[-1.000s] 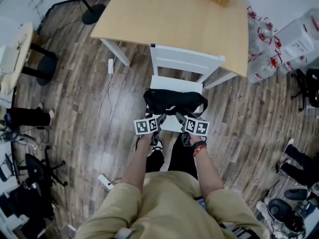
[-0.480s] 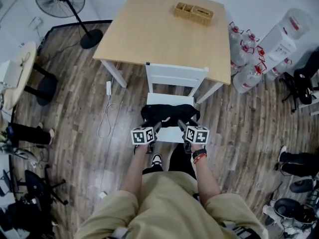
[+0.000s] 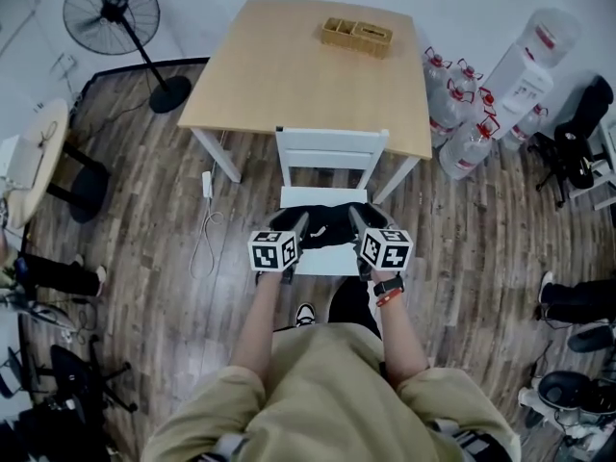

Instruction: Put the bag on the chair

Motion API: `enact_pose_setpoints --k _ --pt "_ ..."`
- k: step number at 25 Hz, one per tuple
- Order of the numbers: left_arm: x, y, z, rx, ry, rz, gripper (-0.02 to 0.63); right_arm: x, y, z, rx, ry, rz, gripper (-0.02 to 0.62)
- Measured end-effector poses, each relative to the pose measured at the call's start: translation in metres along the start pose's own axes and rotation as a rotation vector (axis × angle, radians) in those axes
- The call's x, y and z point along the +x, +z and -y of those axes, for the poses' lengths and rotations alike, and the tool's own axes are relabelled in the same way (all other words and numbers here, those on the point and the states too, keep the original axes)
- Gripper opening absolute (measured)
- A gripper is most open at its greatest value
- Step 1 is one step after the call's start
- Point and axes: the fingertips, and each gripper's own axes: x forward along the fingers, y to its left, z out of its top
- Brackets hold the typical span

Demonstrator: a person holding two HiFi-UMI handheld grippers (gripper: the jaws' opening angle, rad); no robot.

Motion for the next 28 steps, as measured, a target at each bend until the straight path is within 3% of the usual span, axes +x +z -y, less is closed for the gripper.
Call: enact_pose_setpoints --k 7,20,28 --pt "-0.035 0.056 0.015 0.081 0.014 0.137 0.133 -0.025 0.040 -0.021 -0.032 0.013 0.102 0.099" --pt "-0.085 0.114 0.042 0.305 0.049 0.297 0.061 -0.066 0.093 -0.059 -0.154 0.002 0.256 0.048" --pt "-0.110 0.123 0.048 0.315 0.049 0.357 0.020 -0.084 0.099 -0.070 -0.180 -0.012 0.303 0.031"
